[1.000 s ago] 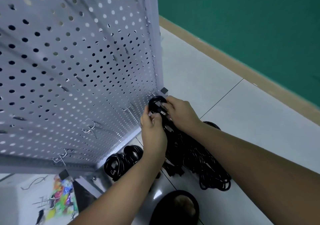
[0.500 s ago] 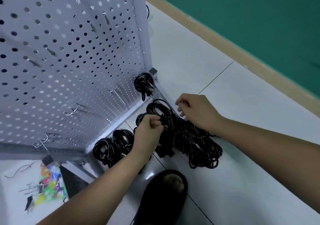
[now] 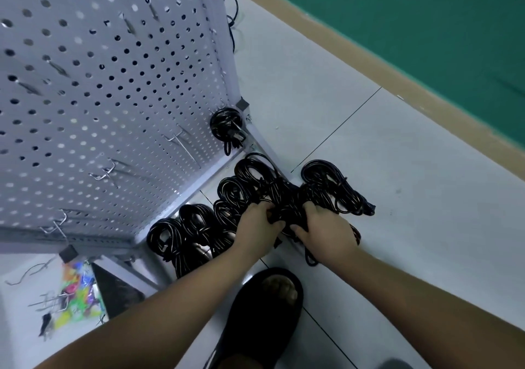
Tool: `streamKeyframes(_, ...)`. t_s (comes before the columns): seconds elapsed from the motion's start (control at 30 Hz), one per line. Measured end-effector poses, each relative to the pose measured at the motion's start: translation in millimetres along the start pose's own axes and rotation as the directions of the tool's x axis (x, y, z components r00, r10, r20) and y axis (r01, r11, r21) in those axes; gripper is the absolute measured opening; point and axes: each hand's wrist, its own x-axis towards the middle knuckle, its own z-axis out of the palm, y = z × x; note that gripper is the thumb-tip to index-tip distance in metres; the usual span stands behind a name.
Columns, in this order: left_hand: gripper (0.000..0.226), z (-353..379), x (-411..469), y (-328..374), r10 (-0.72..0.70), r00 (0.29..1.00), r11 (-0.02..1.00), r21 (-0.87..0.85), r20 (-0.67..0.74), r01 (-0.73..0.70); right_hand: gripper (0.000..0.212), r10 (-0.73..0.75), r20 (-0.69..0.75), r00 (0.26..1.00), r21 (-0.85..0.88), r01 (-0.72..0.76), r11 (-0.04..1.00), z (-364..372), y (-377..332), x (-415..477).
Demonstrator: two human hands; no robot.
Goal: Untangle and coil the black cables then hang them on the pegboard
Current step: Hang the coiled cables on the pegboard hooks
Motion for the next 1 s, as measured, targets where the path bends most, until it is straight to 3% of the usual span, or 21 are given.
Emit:
streamKeyframes(0.17,0.049,1,-14,2,0.098,0.995,0.992,-0.072,-0.029,-0.100,0.040,0.075,-0.002,0.997,0.248,-0.072,0.966,0,10,0)
streamKeyframes(0.3,0.034,-13,-38,14,0.103,0.991,0.936,-0.327,-0.089,-0.127,0.030,0.095,-0.027,0.995,0.544,-0.065,0.836,-15,16,-22)
streamKeyframes(0.4,0.026,-38,-64,24,0.088,0.992,0.823,-0.555,-0.092,-0.125,0.023,0.066,-0.063,0.996,0.685,-0.005,0.729,-39,1,-39)
streamKeyframes(0.5,0.023,-69,-90,31,0.071,0.970,0.775,-0.599,-0.235,-0.202,0.026,0.005,-0.123,0.992,0.731,0.087,0.677,-67,-30,-46)
streamKeyframes(0.8,0.025,-142,-122,20,-0.071,0.848,0.776,-0.563,-0.524,-0.283,0.037,-0.124,-0.312,0.942,0.759,0.326,0.563,-86,-115,-20)
streamKeyframes(1.0,0.019,-153,-105,20,-0.106,0.776,0.788,-0.529,-0.622,-0.316,0.046,-0.167,-0.355,0.920,0.693,0.379,0.613,-83,-143,13)
